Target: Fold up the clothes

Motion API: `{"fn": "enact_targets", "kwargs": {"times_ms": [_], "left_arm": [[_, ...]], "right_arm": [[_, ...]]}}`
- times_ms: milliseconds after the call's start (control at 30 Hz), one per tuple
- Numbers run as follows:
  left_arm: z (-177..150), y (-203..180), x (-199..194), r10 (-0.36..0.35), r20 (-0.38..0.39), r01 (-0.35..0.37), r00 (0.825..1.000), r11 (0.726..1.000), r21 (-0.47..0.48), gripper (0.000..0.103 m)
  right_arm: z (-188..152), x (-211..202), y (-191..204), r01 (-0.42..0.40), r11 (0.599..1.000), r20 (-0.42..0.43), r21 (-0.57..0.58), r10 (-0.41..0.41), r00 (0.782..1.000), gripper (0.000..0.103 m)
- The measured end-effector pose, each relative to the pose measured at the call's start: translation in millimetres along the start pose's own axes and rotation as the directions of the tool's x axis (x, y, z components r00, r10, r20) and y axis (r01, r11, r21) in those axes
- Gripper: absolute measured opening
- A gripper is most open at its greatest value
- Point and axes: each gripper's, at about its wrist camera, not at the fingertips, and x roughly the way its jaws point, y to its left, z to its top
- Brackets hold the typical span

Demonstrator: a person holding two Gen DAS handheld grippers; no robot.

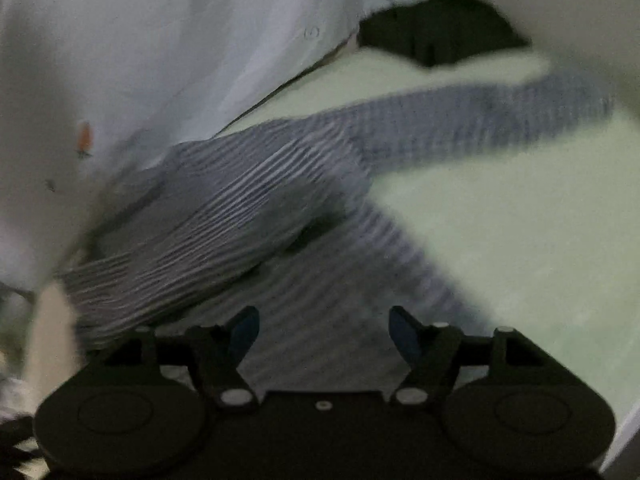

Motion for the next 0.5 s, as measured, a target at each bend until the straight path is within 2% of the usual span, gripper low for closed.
{"fn": "enact_targets", "kwargs": {"times_ms": [133,300,500], "left_arm": [[24,-15,17,0.032,0.003,-0.032,0.999,0.999,0.033,0.087],[63,-20,36,0.031,0.026,-0.032,0.999,0.999,0.020,0.087],[113,-16,44,-0.010,0.106,0.016,0.994,0.999,-0.051,0.087]], "right_arm": [[35,30,-2,0.062,0.991,0.045,-0.118,-0.057,0.997,0.073],[72,74,5,0.005,0.989,0.080,-0.149,0.007,0.997,0.067],[98,121,13,0.022,0.982,0.024,-0.188,-0.018,1.000,0.067]]}}
